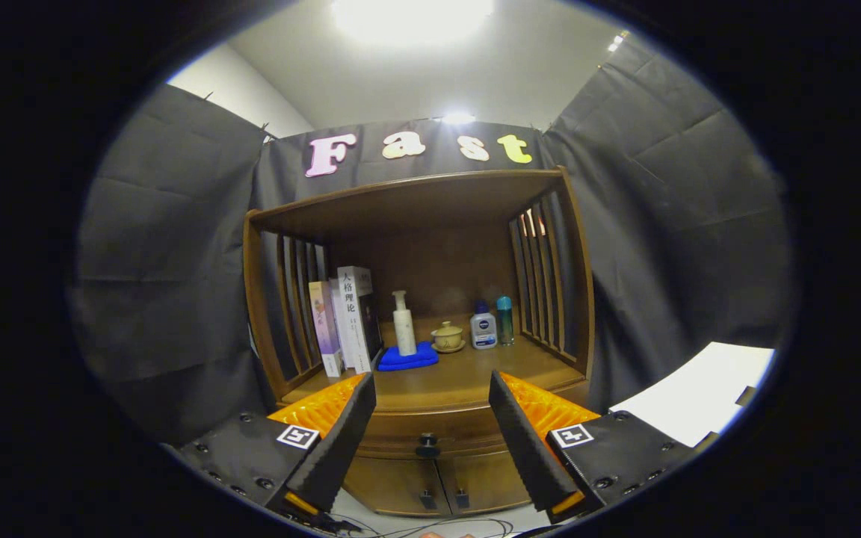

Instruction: Pull open the drawer, take out the items inside it, and place them on the countertop above the cabinet.

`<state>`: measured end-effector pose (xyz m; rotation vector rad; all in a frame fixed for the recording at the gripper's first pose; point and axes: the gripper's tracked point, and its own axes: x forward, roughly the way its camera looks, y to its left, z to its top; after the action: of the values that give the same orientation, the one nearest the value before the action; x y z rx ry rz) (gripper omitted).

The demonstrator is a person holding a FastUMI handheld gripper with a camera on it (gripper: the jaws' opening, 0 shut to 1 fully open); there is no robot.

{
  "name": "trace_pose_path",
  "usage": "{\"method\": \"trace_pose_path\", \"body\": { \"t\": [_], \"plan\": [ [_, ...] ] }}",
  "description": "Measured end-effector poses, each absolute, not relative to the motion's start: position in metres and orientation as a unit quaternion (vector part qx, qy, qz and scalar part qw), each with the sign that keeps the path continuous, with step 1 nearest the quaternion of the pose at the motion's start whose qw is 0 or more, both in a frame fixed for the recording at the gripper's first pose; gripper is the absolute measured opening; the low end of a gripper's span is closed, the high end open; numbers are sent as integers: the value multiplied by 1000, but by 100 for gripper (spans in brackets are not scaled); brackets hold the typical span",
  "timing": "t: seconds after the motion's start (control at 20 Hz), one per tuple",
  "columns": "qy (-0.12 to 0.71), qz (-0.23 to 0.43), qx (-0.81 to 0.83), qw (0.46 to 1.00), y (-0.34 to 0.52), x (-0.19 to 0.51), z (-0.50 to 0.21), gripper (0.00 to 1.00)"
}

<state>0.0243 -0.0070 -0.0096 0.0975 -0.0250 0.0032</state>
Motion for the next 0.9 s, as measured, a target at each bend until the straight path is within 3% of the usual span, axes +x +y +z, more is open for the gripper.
{"method": "trace_pose_path", "body": {
  "t": [0.9],
  "plan": [
    [98,27,3,995,15,153,-168,97]
  ]
}}
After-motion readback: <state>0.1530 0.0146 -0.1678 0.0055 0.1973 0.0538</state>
